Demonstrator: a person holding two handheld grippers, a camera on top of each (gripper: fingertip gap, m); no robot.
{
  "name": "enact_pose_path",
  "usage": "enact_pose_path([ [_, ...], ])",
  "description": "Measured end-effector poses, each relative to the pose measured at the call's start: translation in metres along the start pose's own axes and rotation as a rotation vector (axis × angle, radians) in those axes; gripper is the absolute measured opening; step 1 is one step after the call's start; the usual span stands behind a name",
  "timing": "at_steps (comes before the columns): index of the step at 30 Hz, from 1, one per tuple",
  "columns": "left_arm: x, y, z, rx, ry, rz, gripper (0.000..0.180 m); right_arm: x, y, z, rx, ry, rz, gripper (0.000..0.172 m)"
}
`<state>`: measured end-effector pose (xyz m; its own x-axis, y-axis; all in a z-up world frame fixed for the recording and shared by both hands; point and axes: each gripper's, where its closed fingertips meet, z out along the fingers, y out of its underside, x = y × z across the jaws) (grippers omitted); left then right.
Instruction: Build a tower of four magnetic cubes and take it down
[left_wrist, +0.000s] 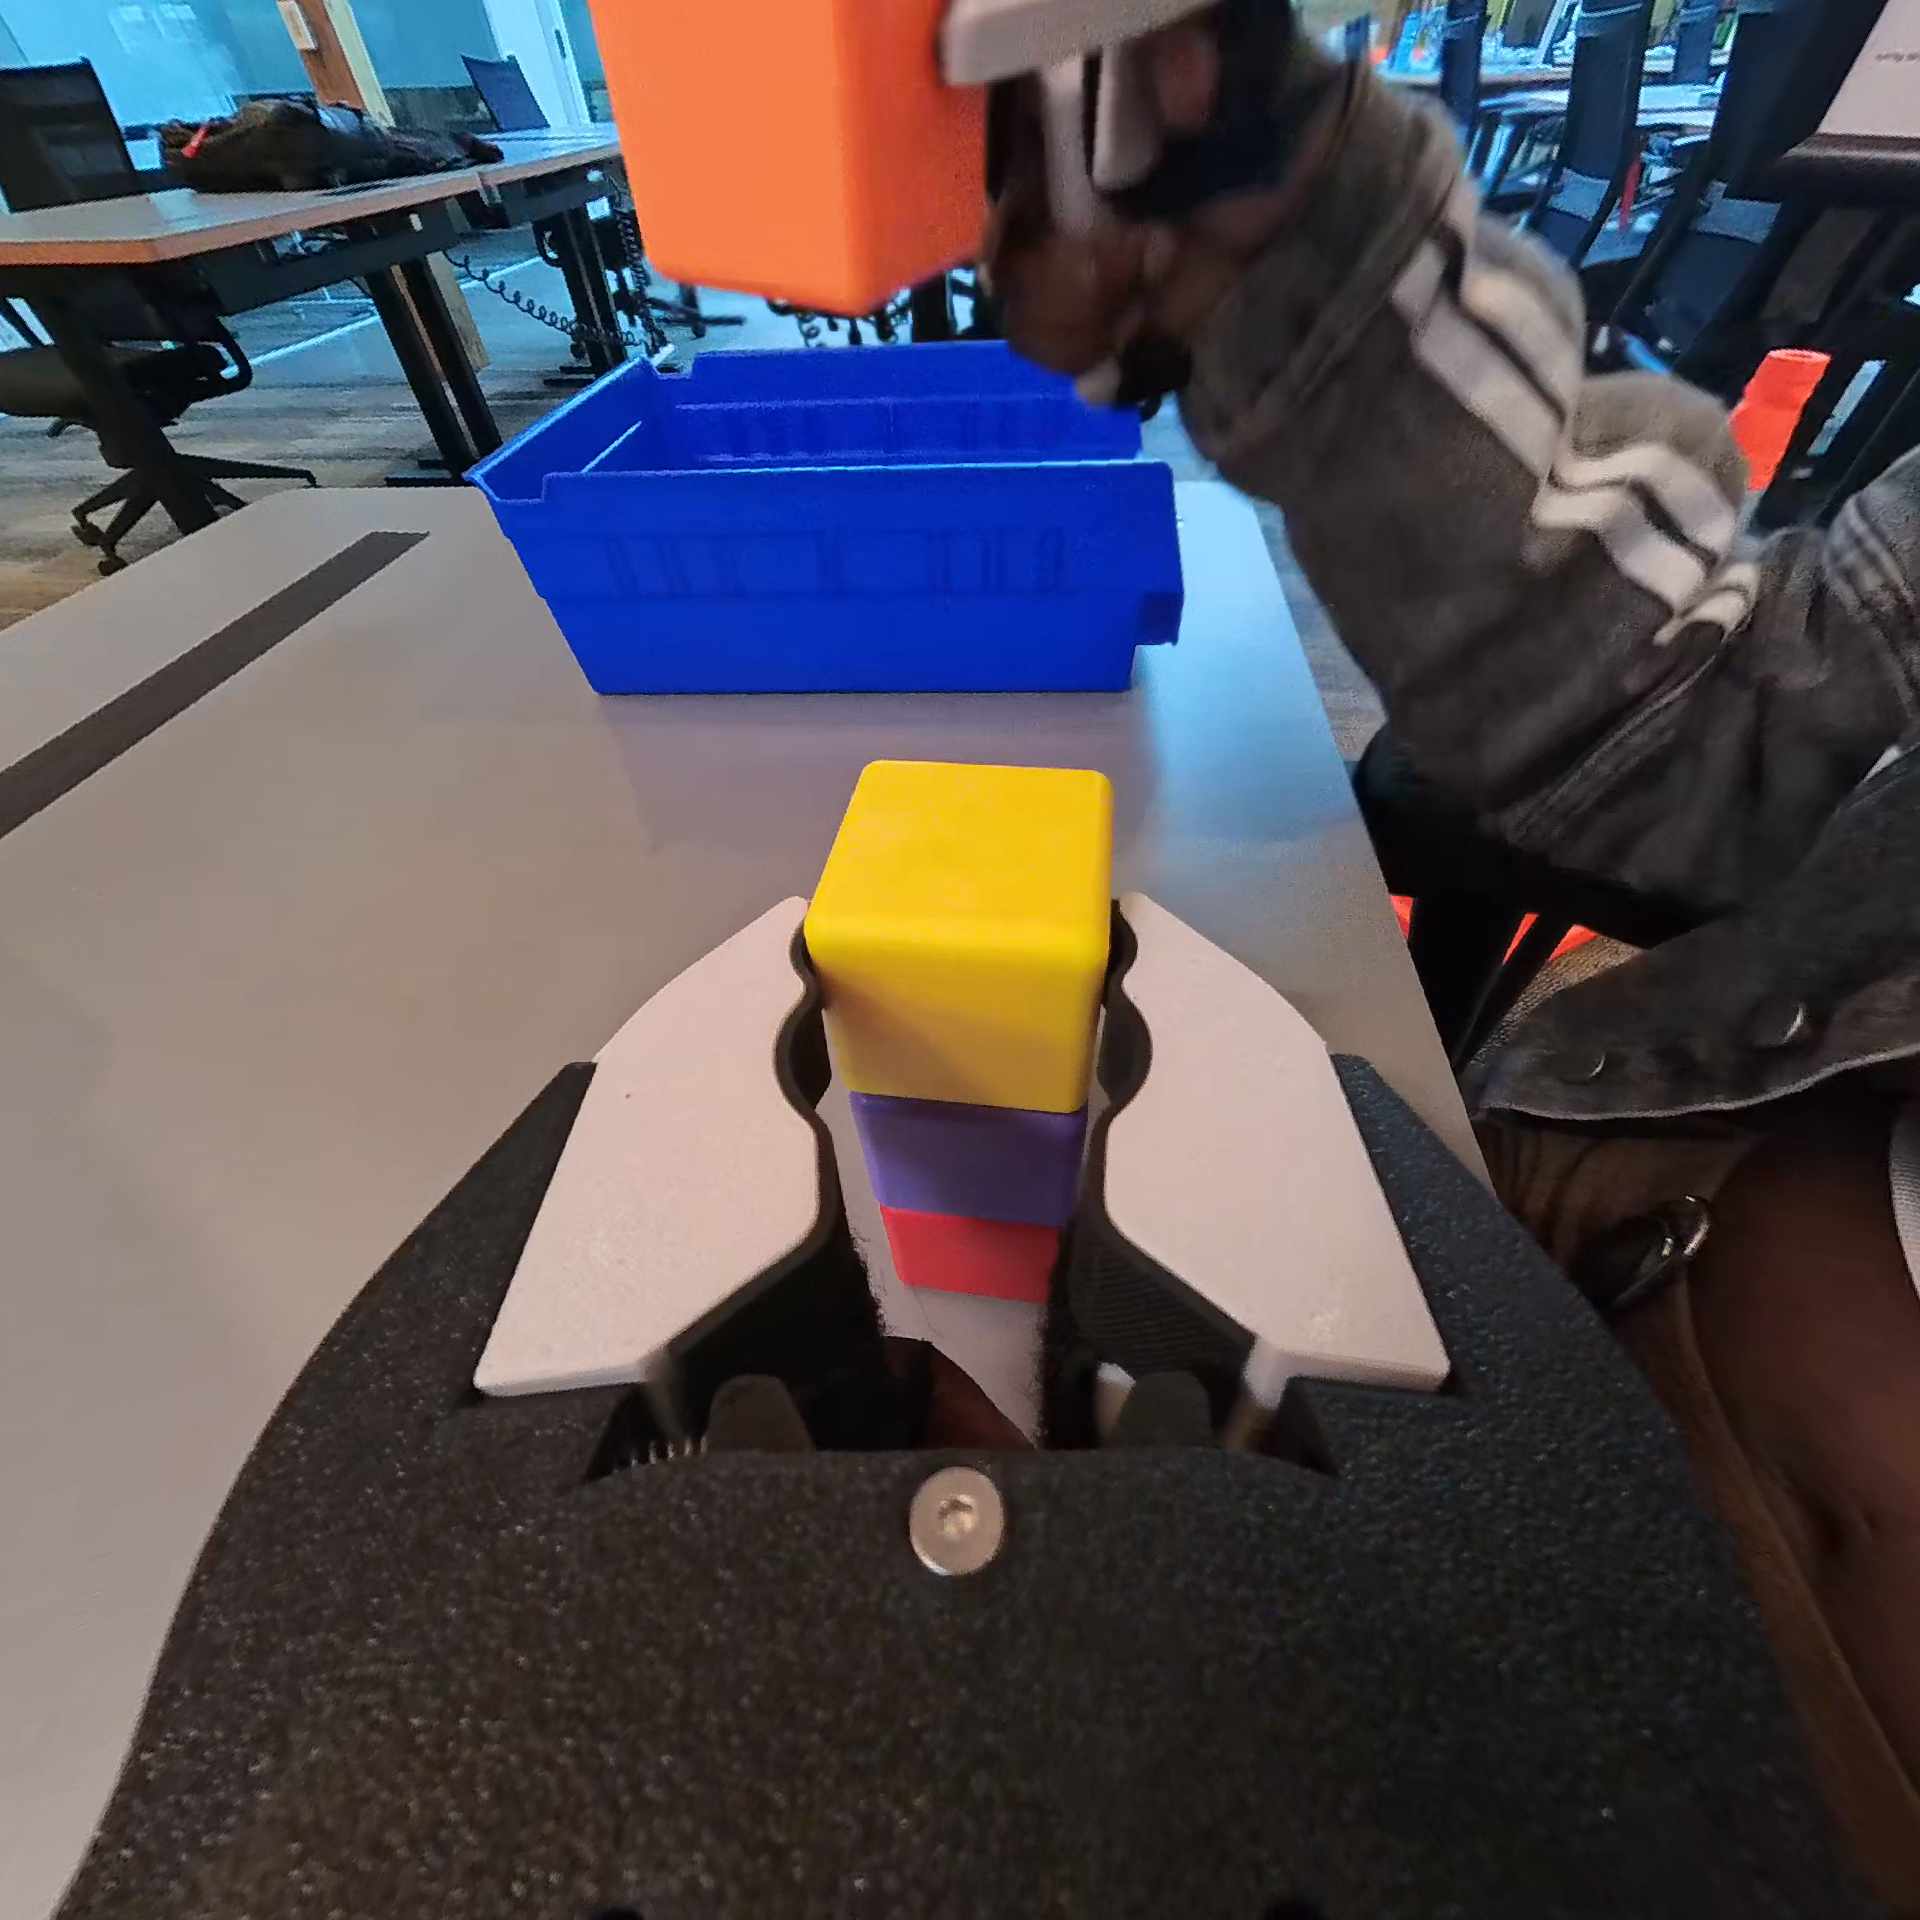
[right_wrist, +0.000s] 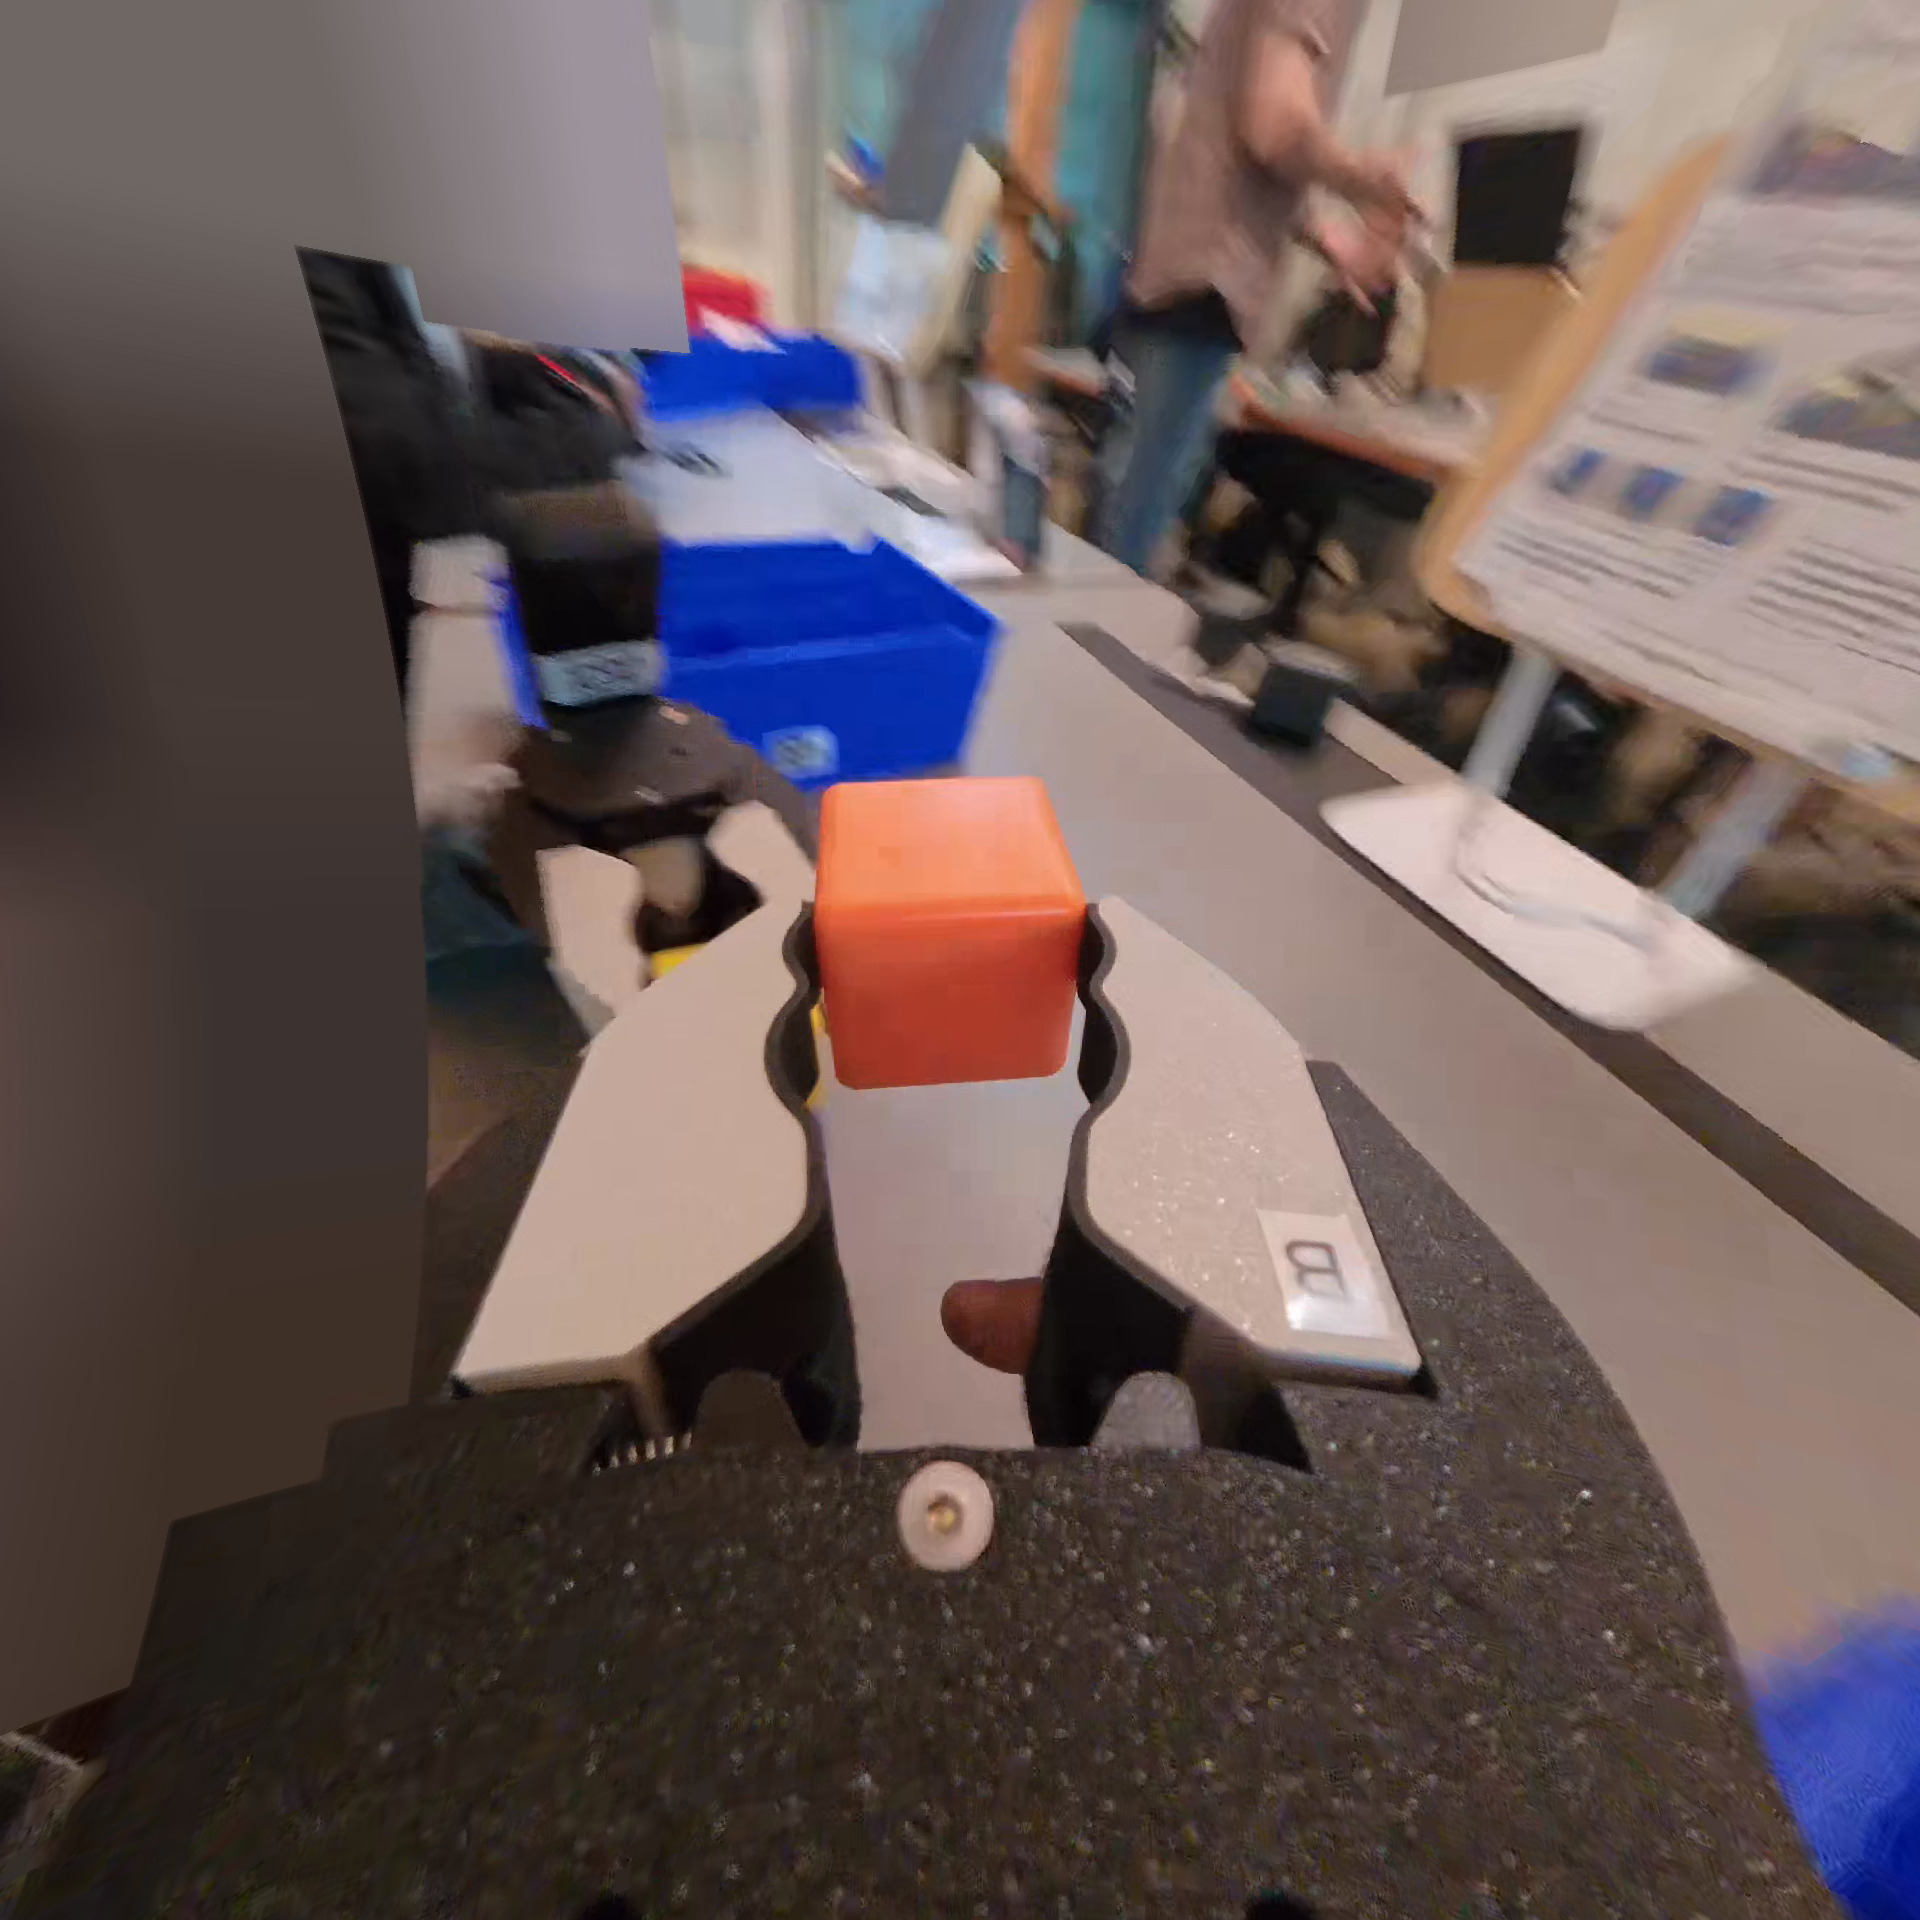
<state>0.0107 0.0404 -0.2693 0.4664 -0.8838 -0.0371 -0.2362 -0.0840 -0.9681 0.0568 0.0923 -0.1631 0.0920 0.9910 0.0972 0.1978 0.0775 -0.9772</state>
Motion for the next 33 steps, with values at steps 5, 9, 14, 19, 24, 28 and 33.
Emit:
enact_pose_path([
  [5, 0.0, 0.0, 0.0, -0.001, -0.002, 0.001, 0.05, 0.1, 0.039, -0.077, -0.582, 0.437, 0.071, 0.048],
  [9, 0.0, 0.0, 0.0, 0.0, -0.002, 0.001, 0.049, 0.16, 0.093, -0.124, -0.994, 0.542, 0.302, 0.048],
  [14, 0.0, 0.0, 0.0, 0.005, 0.001, 0.002, 0.049, 0.202, 0.16, -0.132, -1.236, 0.533, 0.585, 0.048],
  [19, 0.0, 0.0, 0.0, 0.008, 0.0, 0.002, 0.049, 0.218, 0.205, -0.12, -1.325, 0.513, 0.774, 0.048],
  [24, 0.0, 0.0, 0.0, 0.006, 0.0, 0.004, 0.049, 0.221, 0.223, -0.114, -1.371, 0.531, 0.832, 0.048],
  [28, 0.0, 0.0, 0.001, 0.006, -0.001, 0.005, 0.049, 0.218, 0.231, -0.112, -1.386, 0.529, 0.824, 0.048],
  [33, 0.0, 0.0, 0.001, 0.01, 0.0, 0.003, 0.049, 0.223, 0.214, -0.114, -1.32, 0.576, 0.762, 0.067],
])
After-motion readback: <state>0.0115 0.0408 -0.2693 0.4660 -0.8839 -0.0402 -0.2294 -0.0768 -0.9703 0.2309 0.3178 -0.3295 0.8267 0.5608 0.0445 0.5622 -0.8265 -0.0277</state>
